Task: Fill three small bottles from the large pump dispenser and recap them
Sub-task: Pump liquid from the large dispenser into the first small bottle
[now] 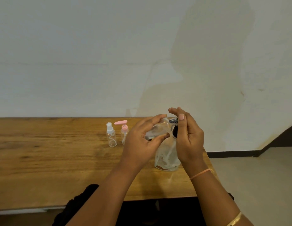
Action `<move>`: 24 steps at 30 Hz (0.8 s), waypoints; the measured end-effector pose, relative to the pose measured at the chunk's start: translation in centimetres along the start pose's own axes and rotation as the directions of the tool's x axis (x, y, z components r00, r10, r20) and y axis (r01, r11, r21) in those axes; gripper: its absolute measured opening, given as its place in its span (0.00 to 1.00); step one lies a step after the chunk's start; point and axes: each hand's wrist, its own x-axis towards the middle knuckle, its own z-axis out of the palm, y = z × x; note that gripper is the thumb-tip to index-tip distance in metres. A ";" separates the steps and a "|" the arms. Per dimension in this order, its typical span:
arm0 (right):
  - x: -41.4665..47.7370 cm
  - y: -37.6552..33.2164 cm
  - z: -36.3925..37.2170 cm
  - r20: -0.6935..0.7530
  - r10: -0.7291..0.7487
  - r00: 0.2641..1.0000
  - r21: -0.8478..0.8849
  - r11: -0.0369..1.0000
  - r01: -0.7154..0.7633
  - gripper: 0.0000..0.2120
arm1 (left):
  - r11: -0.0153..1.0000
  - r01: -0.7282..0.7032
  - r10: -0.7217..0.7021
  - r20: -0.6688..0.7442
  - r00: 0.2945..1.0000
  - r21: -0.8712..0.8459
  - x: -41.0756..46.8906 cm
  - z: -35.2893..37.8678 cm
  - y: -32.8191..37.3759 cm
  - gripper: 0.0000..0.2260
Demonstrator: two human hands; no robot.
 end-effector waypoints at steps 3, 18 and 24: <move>0.4 -0.2 0.1 0.005 -0.011 1.000 -0.035 0.999 0.011 0.15 | 1.000 -0.016 0.016 -0.010 1.000 0.008 0.4 -0.1 0.1 0.25; 0.2 -0.6 0.1 0.000 -0.017 1.000 -0.035 0.999 0.017 0.12 | 1.000 -0.025 0.025 -0.004 1.000 0.003 0.3 0.0 0.1 0.25; -0.3 0.7 0.5 -0.010 -0.020 1.000 -0.115 0.993 0.019 0.16 | 1.000 0.017 -0.017 0.031 0.999 0.010 0.1 0.0 -0.5 0.24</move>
